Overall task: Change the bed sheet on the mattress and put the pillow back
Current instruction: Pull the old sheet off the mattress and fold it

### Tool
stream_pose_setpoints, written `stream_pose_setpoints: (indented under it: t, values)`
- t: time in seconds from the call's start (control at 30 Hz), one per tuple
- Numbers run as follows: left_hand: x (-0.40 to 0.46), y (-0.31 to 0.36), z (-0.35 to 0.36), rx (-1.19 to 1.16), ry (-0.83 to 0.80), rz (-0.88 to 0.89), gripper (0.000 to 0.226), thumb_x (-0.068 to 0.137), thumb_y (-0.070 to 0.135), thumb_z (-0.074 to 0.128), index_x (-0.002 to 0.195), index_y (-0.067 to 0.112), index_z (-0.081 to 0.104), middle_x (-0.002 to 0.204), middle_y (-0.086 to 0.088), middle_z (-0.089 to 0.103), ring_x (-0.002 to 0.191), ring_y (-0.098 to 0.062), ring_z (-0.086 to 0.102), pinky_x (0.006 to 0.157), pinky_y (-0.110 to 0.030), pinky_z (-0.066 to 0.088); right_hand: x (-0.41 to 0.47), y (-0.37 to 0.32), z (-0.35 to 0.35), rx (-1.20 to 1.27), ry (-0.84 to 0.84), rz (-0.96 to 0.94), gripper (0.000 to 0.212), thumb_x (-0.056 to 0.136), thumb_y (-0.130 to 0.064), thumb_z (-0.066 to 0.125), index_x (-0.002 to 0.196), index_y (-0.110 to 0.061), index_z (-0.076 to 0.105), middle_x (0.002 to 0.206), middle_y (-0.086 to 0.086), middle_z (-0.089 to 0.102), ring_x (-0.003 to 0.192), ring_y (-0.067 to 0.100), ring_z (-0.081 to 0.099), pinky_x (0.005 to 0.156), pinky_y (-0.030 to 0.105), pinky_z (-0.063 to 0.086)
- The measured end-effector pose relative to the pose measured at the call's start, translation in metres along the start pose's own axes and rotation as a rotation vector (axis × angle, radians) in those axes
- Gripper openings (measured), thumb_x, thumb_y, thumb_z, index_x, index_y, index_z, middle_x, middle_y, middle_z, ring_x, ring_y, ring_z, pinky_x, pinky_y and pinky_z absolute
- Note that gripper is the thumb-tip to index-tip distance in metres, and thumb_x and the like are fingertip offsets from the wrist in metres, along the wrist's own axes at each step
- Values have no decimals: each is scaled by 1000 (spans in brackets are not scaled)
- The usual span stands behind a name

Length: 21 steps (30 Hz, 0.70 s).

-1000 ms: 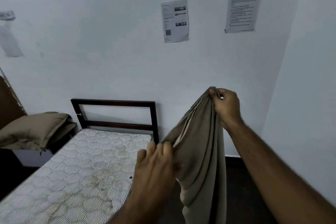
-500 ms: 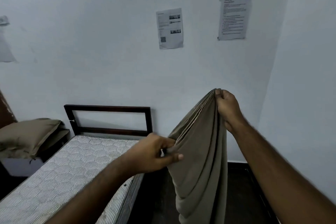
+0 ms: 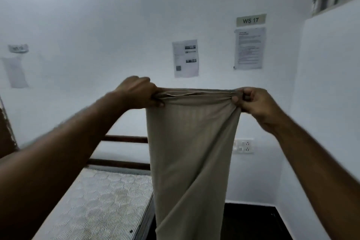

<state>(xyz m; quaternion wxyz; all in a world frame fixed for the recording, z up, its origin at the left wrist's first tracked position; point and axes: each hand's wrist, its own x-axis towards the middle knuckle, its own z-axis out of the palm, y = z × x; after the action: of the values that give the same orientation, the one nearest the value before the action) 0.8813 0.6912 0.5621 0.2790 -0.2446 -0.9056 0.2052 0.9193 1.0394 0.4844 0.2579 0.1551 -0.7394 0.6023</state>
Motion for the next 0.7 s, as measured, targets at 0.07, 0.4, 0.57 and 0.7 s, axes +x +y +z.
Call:
stream_pose_setpoints:
  t: [0.07, 0.4, 0.57, 0.7]
  values:
    - [15, -6, -19, -38, 139, 30, 60, 89, 72, 53, 139, 39, 47, 90, -3, 52, 77, -23, 49, 76, -35, 42, 15, -25, -22, -21, 57, -61, 19, 94, -2, 66, 113, 2, 69, 96, 11, 74, 84, 16, 70, 76, 26, 60]
    - [81, -45, -113, 63, 368, -51, 97, 80, 84, 50, 153, 24, 26, 127, -7, 62, 122, -24, 49, 98, -42, 39, 102, -147, -61, -445, 204, -179, 15, 100, -16, 61, 86, -19, 58, 72, 2, 59, 60, 13, 51, 45, 20, 35]
    - [96, -49, -170, -242, 421, -196, 35, 97, 57, 54, 101, 23, 60, 89, -1, 58, 107, -31, 55, 79, -36, 39, 128, -195, -63, -488, 148, 19, 9, 103, -18, 55, 95, -14, 58, 66, 6, 54, 45, 9, 46, 37, 16, 23]
    - [100, -61, -178, -460, 432, -32, 32, 98, 42, 63, 75, 20, 61, 73, 1, 56, 88, -25, 54, 65, -30, 32, 130, -197, -64, -452, 229, -52, 13, 101, -12, 58, 88, -13, 58, 67, 8, 54, 44, 9, 46, 34, 15, 26]
